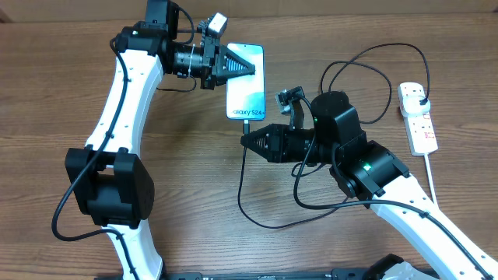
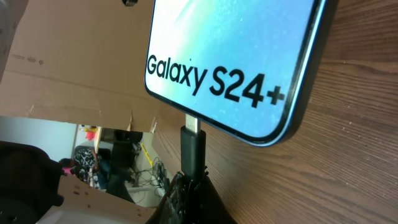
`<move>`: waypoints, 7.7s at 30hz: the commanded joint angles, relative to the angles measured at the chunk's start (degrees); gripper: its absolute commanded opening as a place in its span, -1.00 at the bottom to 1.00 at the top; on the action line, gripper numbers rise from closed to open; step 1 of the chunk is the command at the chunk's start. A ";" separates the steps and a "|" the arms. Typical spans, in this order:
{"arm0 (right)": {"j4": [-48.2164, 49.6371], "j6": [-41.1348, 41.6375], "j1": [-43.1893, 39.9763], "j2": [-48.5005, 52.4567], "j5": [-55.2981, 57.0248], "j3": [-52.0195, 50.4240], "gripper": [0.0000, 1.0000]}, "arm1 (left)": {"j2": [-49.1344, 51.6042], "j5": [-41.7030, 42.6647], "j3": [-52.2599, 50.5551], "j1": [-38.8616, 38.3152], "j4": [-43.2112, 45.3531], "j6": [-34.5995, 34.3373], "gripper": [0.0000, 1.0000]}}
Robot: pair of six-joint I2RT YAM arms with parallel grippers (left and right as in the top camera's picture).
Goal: Plug charger to phone and switch on socket
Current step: 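Push the plug up into the phone's port held by the left gripper, then open the right gripper and lower the phone with the left gripper, then lay the phone flat on the table and open the left gripper, then raise the left gripper away and move the right gripper to the power strip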
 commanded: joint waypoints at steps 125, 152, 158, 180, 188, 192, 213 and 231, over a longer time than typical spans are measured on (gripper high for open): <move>-18.03 -9.29 -4.09 0.13 10.40 0.39 0.57 | 19.41 -40.48 -4.17 8.46 -2.40 17.62 -0.56; -18.25 -9.29 -4.09 0.13 10.38 0.39 0.57 | 19.41 -46.45 -4.17 8.28 -4.55 17.33 -0.33; -18.25 -9.29 -4.09 0.13 10.40 0.39 0.57 | 19.41 -49.31 -4.17 8.28 -4.76 17.05 -0.18; -18.71 -9.29 -4.09 0.13 10.58 0.39 0.58 | 19.41 -58.71 -4.17 8.28 -5.20 15.45 -0.09; -18.88 -9.29 -4.09 0.13 10.64 0.39 0.59 | 19.41 -61.75 -4.17 8.28 -5.86 15.45 -0.07; -19.04 -9.29 -4.09 0.13 10.88 0.39 0.58 | 19.41 -62.29 -4.17 8.28 -6.01 15.45 -0.07; -24.50 -10.36 -4.37 0.09 13.53 0.39 0.22 | 2.80 -63.91 9.88 8.87 -13.62 12.68 -0.18; -38.88 -17.25 -34.77 -12.33 11.93 3.21 -0.93 | -18.38 -61.24 9.90 8.87 -19.41 10.95 1.00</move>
